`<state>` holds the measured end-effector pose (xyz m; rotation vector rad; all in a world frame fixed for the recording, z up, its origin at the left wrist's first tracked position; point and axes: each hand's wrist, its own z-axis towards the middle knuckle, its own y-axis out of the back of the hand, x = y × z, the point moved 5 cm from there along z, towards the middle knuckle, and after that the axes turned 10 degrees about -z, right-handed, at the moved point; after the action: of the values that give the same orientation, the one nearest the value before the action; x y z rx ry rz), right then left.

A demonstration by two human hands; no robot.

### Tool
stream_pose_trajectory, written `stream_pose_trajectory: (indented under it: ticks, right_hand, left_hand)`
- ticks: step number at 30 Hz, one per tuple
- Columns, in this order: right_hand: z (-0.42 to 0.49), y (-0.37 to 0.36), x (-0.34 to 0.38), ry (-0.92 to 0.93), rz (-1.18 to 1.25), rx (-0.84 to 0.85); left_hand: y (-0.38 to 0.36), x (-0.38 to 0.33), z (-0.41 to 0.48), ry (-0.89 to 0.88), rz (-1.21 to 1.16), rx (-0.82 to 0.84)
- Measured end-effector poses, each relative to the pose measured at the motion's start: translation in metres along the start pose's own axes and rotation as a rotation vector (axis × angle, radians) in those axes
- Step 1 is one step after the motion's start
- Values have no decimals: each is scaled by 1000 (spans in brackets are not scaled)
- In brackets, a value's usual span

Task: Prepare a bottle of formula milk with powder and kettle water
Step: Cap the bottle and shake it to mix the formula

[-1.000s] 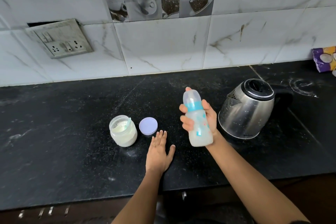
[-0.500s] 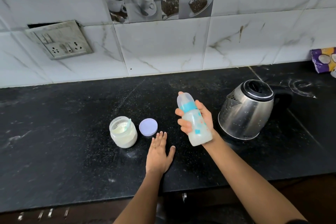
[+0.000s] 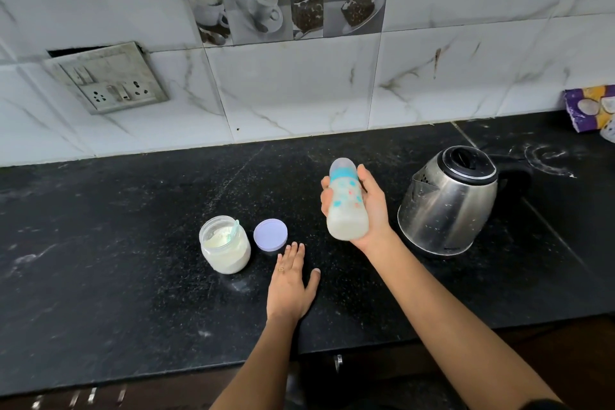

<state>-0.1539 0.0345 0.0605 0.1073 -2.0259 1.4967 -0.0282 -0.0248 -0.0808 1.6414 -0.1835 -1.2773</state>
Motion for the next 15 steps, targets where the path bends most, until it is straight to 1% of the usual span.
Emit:
stream_pose_trajectory:
  ticks: [3, 5, 10, 15]
  right_hand:
    - [-6, -4, 0, 3, -169, 58]
    - [-7, -5, 2, 34, -194, 53]
    - [-8, -8, 6, 126, -181, -26]
    - [-11, -7, 15, 221, -300, -94]
  left_hand:
    - [-1, 0, -1, 5, -6, -1]
    - [-1, 0, -1, 7, -3, -6]
    - [0, -1, -1, 5, -1, -7]
    - [0, -1, 0, 13, -5, -1]
